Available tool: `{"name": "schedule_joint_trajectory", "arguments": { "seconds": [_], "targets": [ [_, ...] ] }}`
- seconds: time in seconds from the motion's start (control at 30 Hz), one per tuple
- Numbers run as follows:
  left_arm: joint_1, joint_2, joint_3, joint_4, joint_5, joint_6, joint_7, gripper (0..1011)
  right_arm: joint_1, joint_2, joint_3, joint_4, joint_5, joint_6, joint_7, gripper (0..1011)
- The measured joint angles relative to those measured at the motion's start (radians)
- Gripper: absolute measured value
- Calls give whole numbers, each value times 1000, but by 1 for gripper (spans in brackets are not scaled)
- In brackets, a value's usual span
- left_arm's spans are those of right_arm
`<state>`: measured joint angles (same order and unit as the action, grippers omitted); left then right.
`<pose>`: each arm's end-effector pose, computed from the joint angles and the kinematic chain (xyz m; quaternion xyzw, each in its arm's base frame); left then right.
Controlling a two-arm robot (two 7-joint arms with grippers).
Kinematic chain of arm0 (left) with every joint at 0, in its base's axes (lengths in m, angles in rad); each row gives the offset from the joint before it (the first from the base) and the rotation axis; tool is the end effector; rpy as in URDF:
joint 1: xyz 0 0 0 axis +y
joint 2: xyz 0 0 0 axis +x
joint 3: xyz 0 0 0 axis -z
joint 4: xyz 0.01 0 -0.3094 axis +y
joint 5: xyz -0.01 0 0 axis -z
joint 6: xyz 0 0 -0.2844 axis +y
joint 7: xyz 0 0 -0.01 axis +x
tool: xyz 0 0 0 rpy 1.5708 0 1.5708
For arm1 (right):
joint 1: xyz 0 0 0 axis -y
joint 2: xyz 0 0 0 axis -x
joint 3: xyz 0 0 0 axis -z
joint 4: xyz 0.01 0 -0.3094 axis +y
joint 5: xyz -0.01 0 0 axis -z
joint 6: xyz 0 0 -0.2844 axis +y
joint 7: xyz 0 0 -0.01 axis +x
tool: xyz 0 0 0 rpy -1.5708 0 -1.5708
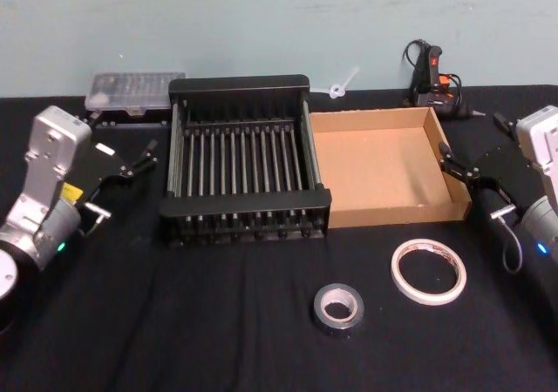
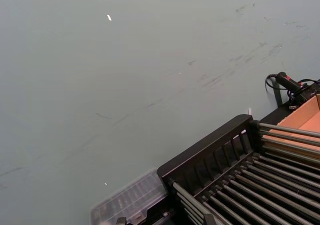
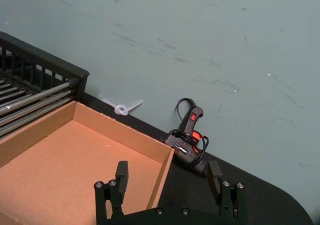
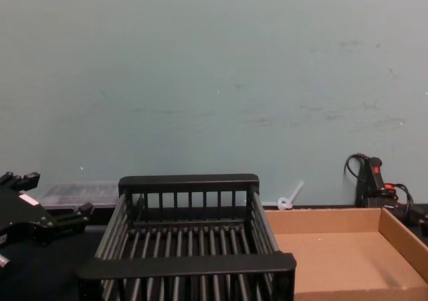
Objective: Pick up the white tape and place it into the black box , Pick up the silver tape and place it into the brown box.
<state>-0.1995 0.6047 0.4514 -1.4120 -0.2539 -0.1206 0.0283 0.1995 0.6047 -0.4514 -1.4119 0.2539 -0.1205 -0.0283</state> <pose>0.3382 0.1002 -0.3132 0.1415 -0.1325 0.5799 0.7913 0.3382 -0.1002 -0.3133 -0.1415 -0.1324 -0.5799 0.7913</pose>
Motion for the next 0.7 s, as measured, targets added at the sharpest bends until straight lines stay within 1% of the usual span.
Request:
{"name": "schedule_joint_trajectory", "arguments": {
  "seconds": [0.7],
  "targets": [
    [0, 0, 0, 0, 0, 0, 0, 1001, 0, 0, 0, 0, 0, 0, 0, 1003]
  ]
}}
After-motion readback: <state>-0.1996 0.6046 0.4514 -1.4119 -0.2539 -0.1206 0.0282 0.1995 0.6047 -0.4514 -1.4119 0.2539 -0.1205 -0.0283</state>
